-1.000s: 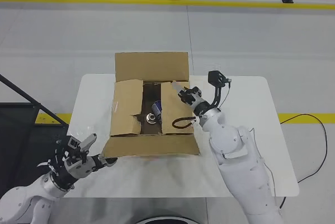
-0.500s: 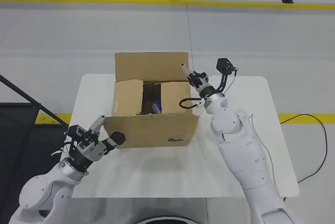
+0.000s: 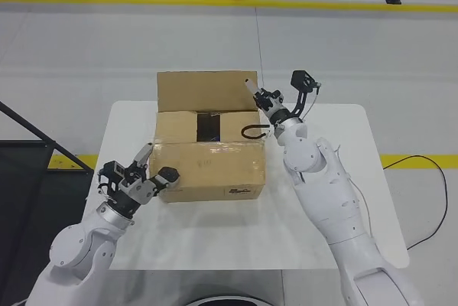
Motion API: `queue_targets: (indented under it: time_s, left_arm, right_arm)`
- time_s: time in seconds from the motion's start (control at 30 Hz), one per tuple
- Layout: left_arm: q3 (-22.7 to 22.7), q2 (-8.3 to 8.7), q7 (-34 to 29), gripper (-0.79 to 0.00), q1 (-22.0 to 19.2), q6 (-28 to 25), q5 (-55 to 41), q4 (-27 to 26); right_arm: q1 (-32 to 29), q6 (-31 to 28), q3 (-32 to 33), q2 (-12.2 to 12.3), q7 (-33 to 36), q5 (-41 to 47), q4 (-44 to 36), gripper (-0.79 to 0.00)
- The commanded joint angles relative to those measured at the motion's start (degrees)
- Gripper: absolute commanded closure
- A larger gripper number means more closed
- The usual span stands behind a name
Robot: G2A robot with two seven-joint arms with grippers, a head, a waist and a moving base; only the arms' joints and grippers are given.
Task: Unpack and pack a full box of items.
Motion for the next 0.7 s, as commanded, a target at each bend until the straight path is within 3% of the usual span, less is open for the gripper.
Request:
queue_targets:
  time_s: [0.0,0.23,0.67]
  left_arm:
    - [0.2,-0.04,0.1,-0.785,-0.4,0.0,0.0,0.5]
    - [0.7,-0.13,0.5,-0.785,-1.4,0.5,0.4,1.1]
    - [-0.3,-0.16,0.7,-0.785,-0.4,0.3,1.1,0.2]
  right_arm:
    - [-0.5,0.5,0.4,0.1,-0.4,-0.2,-0.1,-0.785]
    - [2.2,2.0,0.3,-0.6,0.3,1.2,4.1,-0.785]
    - [9.8,-0.7,-3.4,-3.4,1.9,6.4,15.8,-0.785]
